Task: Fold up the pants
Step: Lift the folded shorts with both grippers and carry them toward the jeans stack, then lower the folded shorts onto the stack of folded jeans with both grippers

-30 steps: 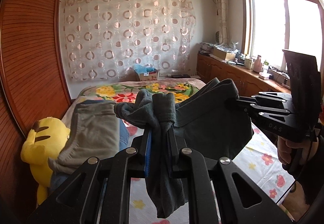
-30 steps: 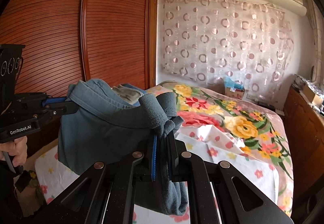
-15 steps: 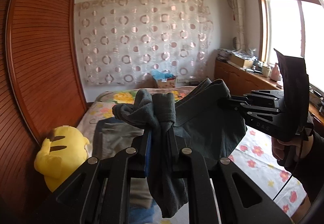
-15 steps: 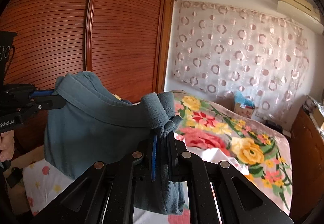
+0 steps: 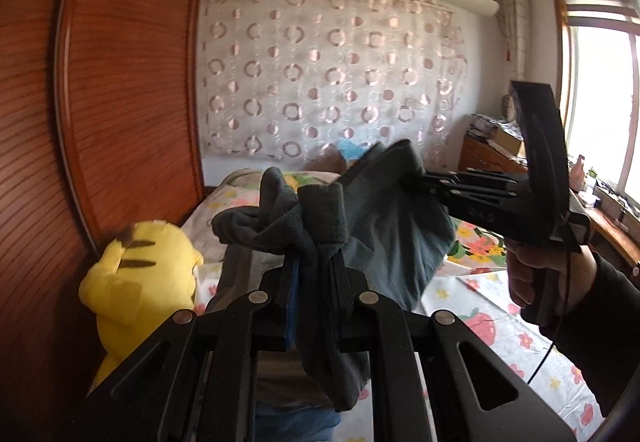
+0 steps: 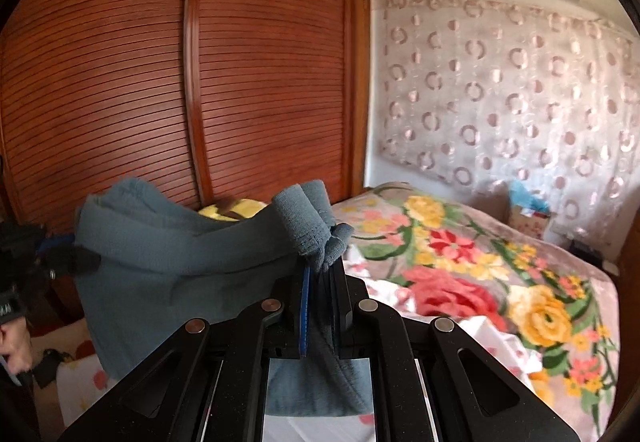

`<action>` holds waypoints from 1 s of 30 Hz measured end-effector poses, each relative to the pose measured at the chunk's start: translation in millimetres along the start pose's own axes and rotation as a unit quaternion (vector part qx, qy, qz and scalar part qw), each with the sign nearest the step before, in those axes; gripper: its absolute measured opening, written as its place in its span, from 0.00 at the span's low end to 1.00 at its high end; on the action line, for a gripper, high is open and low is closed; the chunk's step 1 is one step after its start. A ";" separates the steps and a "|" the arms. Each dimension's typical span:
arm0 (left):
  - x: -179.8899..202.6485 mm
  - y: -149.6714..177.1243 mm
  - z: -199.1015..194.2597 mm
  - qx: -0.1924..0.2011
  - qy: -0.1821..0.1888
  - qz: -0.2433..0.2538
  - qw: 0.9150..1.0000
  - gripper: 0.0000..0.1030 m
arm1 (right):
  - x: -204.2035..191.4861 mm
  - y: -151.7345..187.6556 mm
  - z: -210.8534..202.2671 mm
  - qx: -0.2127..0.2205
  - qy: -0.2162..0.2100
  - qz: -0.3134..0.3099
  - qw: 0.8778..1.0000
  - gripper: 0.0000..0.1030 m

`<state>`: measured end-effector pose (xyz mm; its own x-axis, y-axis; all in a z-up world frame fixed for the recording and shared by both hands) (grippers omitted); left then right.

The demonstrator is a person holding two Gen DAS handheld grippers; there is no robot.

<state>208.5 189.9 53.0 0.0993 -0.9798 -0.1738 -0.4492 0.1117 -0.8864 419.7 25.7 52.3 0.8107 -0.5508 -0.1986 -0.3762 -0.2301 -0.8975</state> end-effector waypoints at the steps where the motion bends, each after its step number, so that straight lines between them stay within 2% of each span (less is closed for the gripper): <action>1: -3.9 4.8 0.5 -0.003 -0.004 -0.005 1.000 0.14 | -1.6 -0.5 6.4 -0.002 -0.004 -0.007 1.000 0.08; 7: -24.1 24.8 0.0 -0.012 -0.024 -0.047 0.999 0.14 | -4.6 -12.7 42.6 -0.016 -0.036 -0.031 0.999 0.08; 11: -33.2 38.9 3.2 -0.017 -0.030 -0.077 0.996 0.14 | 1.0 -17.9 64.2 -0.035 -0.057 -0.023 0.998 0.08; 20: -44.2 67.3 9.3 -0.057 -0.039 -0.104 0.992 0.15 | 2.9 -12.9 94.5 -0.072 -0.050 -0.038 0.995 0.08; 24: -45.3 66.9 5.4 -0.059 -0.042 -0.106 0.992 0.24 | 4.2 -15.5 92.0 -0.077 -0.044 -0.035 0.995 0.23; 27: -46.3 57.3 -0.8 -0.044 -0.046 -0.091 0.994 0.42 | 9.8 -22.7 75.7 -0.059 -0.039 -0.035 0.997 0.33; 30: -45.5 49.1 -1.9 -0.037 -0.040 -0.081 0.995 0.47 | 5.7 -23.6 54.8 -0.045 -0.044 -0.030 0.998 0.33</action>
<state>180.3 239.7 18.2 0.2457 -0.9670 -0.0678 -0.4857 -0.0623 -0.8719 457.8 72.0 50.7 0.8680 -0.4616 -0.1832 -0.3612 -0.3336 -0.8708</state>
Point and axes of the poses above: each gripper's, at about its wrist camera, not at the fingertips, and z roughly the way its jaws point, x to its right, y to its underside, the point moved 5 cm from there along z, roughly the way its jaws point, and after that the axes turned 15 degrees about z, right-handed, at the moved point
